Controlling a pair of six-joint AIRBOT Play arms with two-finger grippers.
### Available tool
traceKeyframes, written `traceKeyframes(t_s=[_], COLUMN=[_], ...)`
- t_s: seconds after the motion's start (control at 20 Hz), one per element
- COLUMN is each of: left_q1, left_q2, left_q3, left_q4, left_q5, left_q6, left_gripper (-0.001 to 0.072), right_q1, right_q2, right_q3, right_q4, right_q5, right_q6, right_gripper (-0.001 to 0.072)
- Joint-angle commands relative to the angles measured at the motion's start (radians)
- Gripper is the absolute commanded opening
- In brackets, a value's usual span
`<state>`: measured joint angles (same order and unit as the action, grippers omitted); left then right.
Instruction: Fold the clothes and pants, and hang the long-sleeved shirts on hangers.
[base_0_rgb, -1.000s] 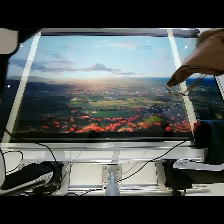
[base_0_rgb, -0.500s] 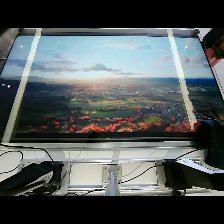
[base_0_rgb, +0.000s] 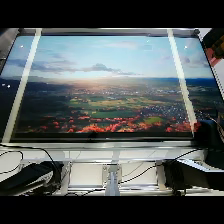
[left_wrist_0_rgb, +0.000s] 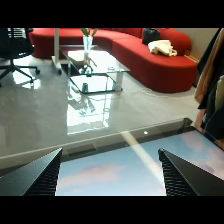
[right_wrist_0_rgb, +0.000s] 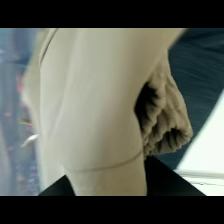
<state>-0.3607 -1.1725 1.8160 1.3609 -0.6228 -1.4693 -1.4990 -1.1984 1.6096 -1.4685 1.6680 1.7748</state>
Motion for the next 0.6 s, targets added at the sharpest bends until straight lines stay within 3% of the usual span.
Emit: traceKeyframes(t_s=[0.0, 0.05, 0.1, 0.15, 0.5, 0.55], left_q1=[0.001, 0.001, 0.001, 0.001, 0.001, 0.001], left_q2=[0.001, 0.001, 0.001, 0.001, 0.001, 0.001], left_q3=[0.0, 0.0, 0.0, 0.0, 0.0, 0.0], left_q4=[0.001, 0.001, 0.001, 0.001, 0.0, 0.0], left_q5=[0.001, 0.0, 0.0, 0.0, 0.0, 0.0], left_q6=[0.0, 0.001, 0.001, 0.0, 0.0, 0.0], left_gripper=[0.0689, 0.069, 0.069, 0.069, 0.0691, 0.0691], right_q1=[-0.005, -0.005, -0.005, -0.005, -0.001, 0.007], right_q2=[0.018, 0.018, 0.018, 0.018, 0.019, 0.019], right_q3=[-0.008, -0.008, -0.008, -0.008, -0.008, -0.008], right_q4=[-0.079, -0.076, -0.077, -0.077, -0.054, -0.048], right_q5=[0.009, 0.014, 0.015, 0.015, 0.006, -0.001], right_q6=[0.004, 0.004, 0.003, 0.002, 0.002, 0.002], right_gripper=[0.0078, 0.0254, 0.0488, 0.063, 0.0602, 0.0528])
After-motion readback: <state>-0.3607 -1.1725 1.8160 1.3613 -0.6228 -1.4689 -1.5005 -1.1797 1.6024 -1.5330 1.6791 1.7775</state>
